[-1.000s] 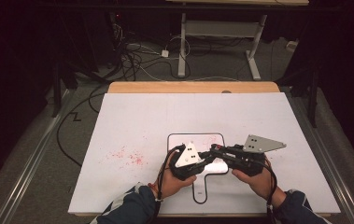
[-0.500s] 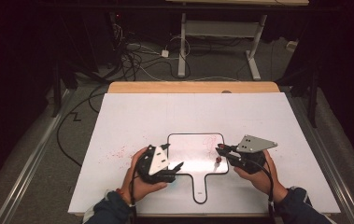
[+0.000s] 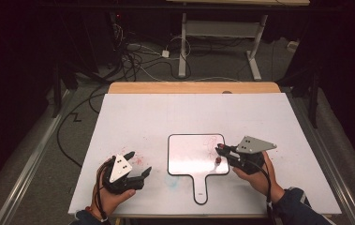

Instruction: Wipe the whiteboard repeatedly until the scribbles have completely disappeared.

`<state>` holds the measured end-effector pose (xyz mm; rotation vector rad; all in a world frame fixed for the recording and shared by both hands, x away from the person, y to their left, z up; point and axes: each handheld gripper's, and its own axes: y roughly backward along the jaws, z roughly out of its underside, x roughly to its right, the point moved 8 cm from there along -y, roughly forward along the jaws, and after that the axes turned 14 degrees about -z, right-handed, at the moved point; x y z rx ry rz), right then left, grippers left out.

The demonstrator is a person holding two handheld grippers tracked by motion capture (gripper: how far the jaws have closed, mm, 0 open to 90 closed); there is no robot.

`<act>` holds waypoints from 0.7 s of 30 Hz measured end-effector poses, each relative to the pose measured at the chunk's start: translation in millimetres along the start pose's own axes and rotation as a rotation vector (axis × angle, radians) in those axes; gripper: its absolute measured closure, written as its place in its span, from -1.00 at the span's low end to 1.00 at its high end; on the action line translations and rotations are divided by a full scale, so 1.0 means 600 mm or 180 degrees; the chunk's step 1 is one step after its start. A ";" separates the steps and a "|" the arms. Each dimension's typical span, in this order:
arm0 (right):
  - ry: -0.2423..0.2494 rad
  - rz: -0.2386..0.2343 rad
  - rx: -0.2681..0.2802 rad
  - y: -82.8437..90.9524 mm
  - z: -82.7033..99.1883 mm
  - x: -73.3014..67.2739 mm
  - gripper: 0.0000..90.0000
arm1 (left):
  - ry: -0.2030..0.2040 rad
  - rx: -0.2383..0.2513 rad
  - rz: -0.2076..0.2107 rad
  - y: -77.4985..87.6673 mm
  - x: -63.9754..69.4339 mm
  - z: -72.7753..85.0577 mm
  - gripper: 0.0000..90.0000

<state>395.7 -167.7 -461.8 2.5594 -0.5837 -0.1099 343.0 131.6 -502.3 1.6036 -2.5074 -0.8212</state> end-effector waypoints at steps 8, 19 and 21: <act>-0.0138 0.0147 0.0135 -0.014 -0.004 0.045 0.80 | -0.0059 -0.0064 0.0033 -0.007 0.007 0.004 -0.52; 0.0008 -0.0054 0.0012 0.013 0.008 -0.015 0.80 | -0.0083 -0.0053 0.0072 -0.007 0.012 0.001 -0.52; -0.0013 0.0098 0.0015 0.012 0.008 0.007 0.80 | -0.0077 -0.0049 0.0083 -0.009 0.012 0.001 -0.52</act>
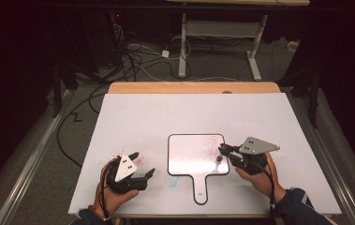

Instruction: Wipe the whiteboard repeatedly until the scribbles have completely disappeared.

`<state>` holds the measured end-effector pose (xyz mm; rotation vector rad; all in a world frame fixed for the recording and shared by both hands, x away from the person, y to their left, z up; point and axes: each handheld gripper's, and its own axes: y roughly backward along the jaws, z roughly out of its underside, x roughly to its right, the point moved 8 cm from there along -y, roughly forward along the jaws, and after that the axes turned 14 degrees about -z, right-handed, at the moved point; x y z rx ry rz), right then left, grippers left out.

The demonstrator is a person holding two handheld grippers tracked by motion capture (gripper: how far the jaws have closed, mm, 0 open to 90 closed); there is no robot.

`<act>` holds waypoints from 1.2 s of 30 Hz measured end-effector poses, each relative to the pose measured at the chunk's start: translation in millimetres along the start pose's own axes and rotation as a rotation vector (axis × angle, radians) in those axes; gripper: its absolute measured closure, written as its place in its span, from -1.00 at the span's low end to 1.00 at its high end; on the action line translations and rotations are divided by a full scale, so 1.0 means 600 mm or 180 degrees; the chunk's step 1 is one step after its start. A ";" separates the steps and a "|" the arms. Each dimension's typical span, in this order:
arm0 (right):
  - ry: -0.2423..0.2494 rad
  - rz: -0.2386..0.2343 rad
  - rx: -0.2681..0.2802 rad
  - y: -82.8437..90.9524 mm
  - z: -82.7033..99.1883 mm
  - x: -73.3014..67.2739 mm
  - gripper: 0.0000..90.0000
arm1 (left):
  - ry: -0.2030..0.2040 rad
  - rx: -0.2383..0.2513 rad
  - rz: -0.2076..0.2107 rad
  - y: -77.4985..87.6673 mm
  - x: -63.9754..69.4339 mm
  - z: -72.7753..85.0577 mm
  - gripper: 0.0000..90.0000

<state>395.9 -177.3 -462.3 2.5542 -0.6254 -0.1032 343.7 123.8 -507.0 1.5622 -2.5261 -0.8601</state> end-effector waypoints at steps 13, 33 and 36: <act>-0.0044 -0.0144 -0.0148 0.012 0.001 -0.017 0.80 | -0.0092 -0.0005 -0.0015 0.002 0.001 0.001 -0.52; -0.0226 0.0174 0.0017 -0.045 -0.023 0.074 0.80 | -0.0119 -0.0017 0.0037 -0.004 0.009 0.000 -0.52; -0.0139 0.0072 -0.0069 -0.035 -0.020 0.046 0.80 | -0.0130 -0.0015 0.0038 -0.003 0.010 0.000 -0.52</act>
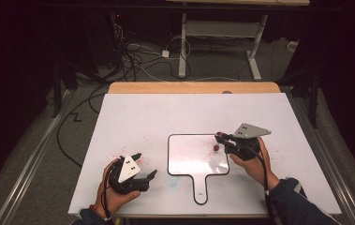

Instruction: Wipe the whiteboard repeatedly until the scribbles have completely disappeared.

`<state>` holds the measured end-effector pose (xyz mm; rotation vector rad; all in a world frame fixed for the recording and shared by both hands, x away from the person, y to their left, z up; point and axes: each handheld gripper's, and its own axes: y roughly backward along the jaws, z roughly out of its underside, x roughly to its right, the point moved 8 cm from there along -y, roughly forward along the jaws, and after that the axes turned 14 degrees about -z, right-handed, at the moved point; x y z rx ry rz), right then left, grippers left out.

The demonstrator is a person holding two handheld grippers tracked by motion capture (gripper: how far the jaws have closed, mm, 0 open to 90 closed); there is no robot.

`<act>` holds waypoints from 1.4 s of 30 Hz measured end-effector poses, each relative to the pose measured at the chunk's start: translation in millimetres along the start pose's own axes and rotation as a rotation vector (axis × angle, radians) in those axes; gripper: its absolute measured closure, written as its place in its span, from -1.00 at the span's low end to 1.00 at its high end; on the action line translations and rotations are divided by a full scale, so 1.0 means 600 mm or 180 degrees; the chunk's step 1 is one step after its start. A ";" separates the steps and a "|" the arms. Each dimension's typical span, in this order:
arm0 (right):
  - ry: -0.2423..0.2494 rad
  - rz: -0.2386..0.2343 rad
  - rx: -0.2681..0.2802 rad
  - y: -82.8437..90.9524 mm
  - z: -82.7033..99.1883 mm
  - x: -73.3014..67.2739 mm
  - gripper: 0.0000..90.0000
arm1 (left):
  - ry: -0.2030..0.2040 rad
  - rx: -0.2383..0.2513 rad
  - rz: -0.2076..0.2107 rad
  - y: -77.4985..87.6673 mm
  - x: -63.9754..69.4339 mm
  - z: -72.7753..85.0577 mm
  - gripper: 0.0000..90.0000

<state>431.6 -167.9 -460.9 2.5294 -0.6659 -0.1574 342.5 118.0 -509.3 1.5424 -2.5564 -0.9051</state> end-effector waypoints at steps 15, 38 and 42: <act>-0.0058 -0.0167 0.0062 -0.003 0.001 -0.031 0.80 | -0.0004 0.0010 0.0014 -0.001 0.002 -0.002 -0.51; 0.0066 -0.0033 -0.0098 0.008 0.004 -0.033 0.80 | -0.0012 0.0010 0.0021 0.000 0.003 -0.002 -0.52; 0.0125 -0.0309 -0.0139 0.004 0.001 -0.077 0.80 | -0.0016 0.0010 0.0025 0.001 0.004 -0.002 -0.52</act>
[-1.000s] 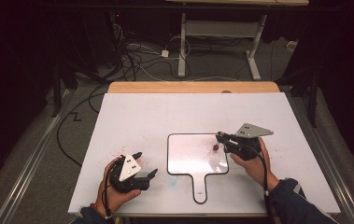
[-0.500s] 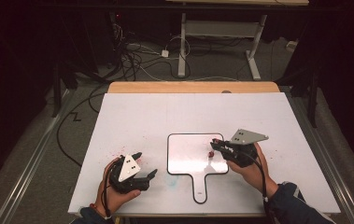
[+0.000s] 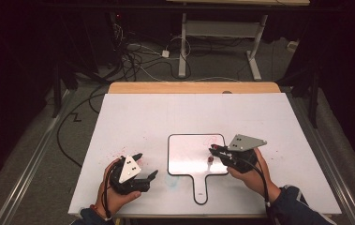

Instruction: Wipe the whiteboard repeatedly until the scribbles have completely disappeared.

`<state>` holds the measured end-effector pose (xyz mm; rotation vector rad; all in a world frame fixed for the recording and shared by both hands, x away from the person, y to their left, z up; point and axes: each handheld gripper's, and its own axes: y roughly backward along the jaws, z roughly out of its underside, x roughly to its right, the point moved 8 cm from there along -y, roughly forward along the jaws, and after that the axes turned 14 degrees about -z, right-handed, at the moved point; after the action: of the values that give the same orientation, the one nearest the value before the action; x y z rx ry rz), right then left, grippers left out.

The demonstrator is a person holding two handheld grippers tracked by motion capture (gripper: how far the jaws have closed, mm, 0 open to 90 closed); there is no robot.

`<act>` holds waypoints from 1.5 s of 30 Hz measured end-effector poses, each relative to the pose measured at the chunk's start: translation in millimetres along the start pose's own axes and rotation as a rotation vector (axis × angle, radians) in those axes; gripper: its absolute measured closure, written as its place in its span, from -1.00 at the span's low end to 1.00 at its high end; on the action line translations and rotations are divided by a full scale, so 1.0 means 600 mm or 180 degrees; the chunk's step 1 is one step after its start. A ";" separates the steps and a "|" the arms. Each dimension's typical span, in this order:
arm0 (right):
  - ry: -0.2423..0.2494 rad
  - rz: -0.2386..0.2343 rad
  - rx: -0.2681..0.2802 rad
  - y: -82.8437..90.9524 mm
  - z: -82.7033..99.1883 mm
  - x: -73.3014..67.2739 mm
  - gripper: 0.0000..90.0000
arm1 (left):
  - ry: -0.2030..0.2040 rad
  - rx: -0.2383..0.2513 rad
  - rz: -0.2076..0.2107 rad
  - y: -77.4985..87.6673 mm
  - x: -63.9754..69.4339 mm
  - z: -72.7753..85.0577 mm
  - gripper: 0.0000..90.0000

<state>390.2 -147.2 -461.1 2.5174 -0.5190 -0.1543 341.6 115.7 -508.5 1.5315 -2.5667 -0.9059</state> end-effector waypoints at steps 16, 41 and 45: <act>0.0132 0.0047 -0.0083 -0.008 -0.006 0.017 0.80 | -0.0005 -0.0001 0.0002 -0.001 0.000 0.000 -0.51; 0.0183 0.0192 -0.0211 -0.015 -0.013 0.049 0.80 | -0.0007 -0.0002 0.0030 -0.001 0.002 0.000 -0.51; 0.0052 0.0136 -0.0128 -0.008 -0.009 0.061 0.80 | 0.0002 -0.0001 0.0028 -0.001 0.001 0.001 -0.52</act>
<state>426.6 -155.3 -459.0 2.4646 -0.5572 -0.1267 341.7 115.5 -509.2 1.5191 -2.5706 -0.9047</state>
